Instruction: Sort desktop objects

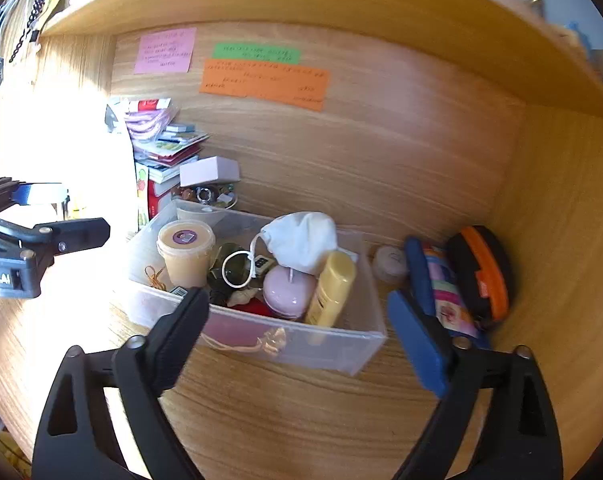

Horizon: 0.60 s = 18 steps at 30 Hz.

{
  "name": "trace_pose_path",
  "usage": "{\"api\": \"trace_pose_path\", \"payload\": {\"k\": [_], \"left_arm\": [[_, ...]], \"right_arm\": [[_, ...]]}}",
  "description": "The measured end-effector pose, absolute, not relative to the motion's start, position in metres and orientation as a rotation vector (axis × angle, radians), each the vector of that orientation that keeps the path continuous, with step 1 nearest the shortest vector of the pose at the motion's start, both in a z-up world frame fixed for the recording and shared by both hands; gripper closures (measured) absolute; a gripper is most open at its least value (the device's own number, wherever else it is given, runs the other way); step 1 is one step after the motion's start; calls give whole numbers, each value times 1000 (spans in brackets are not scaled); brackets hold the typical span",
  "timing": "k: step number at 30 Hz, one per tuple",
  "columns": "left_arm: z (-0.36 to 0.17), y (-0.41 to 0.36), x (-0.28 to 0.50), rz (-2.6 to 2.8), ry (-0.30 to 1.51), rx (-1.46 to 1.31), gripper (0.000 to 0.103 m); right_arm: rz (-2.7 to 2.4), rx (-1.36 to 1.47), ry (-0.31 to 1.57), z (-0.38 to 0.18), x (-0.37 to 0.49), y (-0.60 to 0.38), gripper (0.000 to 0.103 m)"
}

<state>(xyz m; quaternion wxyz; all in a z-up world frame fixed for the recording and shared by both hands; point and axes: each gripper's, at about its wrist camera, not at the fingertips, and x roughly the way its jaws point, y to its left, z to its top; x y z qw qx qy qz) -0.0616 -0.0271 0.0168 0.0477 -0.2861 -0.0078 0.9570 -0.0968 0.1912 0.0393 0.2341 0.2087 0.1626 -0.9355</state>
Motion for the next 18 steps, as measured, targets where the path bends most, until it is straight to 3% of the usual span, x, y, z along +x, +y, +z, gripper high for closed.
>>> {"api": "trace_pose_path", "payload": {"k": [18], "left_arm": [[8, -21, -19, 2987, -97, -836, 3]], "right_arm": [[-2632, 552, 341, 39, -51, 209, 0]]}}
